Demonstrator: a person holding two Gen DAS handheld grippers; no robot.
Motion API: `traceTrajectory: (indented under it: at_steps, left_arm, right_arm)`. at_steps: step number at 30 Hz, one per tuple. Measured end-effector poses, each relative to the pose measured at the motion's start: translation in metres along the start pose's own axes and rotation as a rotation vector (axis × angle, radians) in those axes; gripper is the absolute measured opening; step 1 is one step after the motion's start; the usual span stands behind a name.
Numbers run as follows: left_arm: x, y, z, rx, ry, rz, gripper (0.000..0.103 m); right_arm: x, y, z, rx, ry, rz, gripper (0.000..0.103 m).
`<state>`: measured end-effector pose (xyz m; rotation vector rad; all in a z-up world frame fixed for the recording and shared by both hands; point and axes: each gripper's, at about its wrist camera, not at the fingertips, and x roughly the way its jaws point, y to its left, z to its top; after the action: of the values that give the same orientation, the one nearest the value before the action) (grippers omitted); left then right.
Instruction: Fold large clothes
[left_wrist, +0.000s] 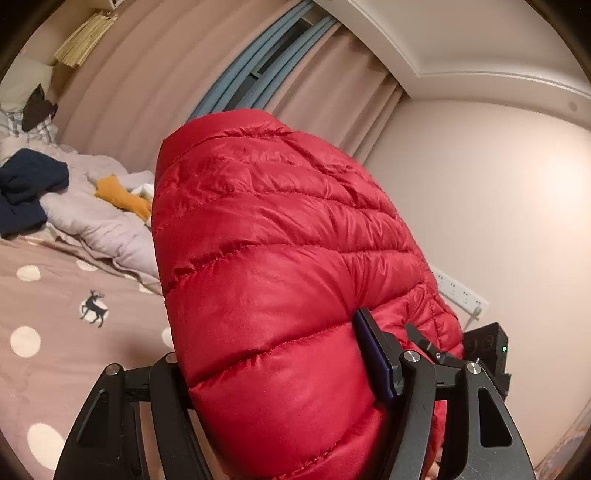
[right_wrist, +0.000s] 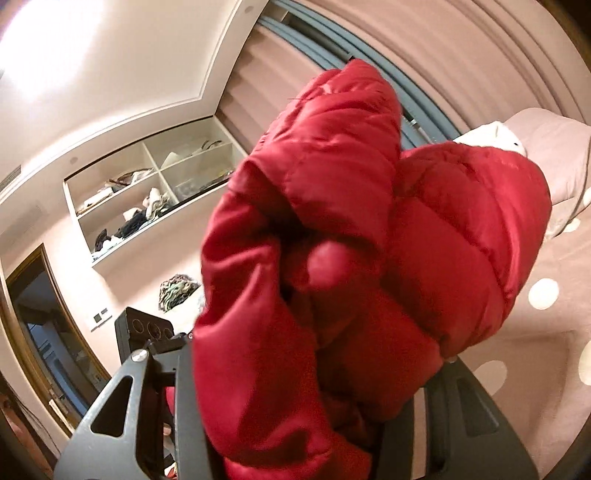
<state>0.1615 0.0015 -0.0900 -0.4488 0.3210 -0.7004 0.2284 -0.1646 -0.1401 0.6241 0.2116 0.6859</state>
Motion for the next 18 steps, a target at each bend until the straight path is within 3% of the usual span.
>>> traceTrajectory:
  at_steps: [6, 12, 15, 18]
  left_arm:
    - [0.005, 0.022, 0.017, -0.012, -0.033, -0.023, 0.067]
    - [0.02, 0.034, 0.022, 0.062, -0.154, -0.038, 0.067]
    - [0.046, 0.061, 0.024, 0.016, -0.13, -0.057, 0.068]
    - [0.084, 0.09, 0.019, -0.009, -0.066, 0.024, 0.068]
  right_arm:
    - [-0.006, 0.011, -0.008, -0.037, 0.011, 0.021, 0.046]
    - [0.0, 0.007, 0.005, -0.114, -0.001, 0.059, 0.047]
    - [0.013, -0.019, -0.001, -0.095, -0.02, 0.069, 0.049]
    - [0.035, -0.051, -0.004, -0.056, 0.008, 0.011, 0.049]
